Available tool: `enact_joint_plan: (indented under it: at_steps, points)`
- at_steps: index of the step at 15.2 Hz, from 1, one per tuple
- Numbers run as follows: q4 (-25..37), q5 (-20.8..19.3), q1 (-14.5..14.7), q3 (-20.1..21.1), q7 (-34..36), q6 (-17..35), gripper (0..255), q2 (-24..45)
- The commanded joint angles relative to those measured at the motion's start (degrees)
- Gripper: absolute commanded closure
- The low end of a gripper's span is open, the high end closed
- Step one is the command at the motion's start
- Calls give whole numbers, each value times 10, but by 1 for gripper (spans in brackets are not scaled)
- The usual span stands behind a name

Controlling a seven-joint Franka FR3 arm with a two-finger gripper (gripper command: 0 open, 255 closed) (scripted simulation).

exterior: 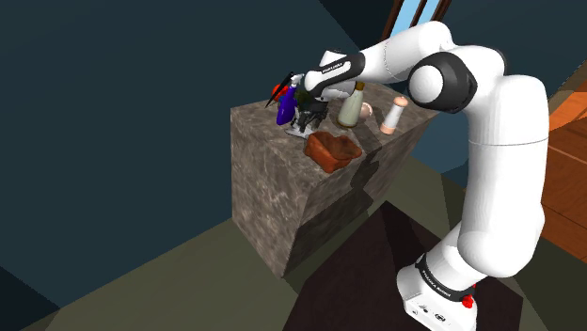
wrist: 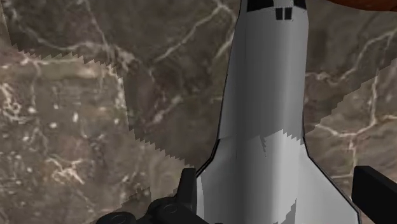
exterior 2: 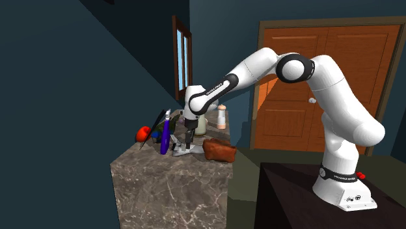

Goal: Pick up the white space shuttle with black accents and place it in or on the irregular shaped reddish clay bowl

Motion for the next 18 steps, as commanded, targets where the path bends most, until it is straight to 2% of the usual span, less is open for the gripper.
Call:
enact_joint_plan:
  at_steps: [1, 10, 18]
  points:
    - [0, 0, 0, 0, 0, 0, 255, 0]
    - [0, 0, 0, 0, 0, 0, 255, 0]
    - [14, -11, 4, -7, 9, -45, 255, -32]
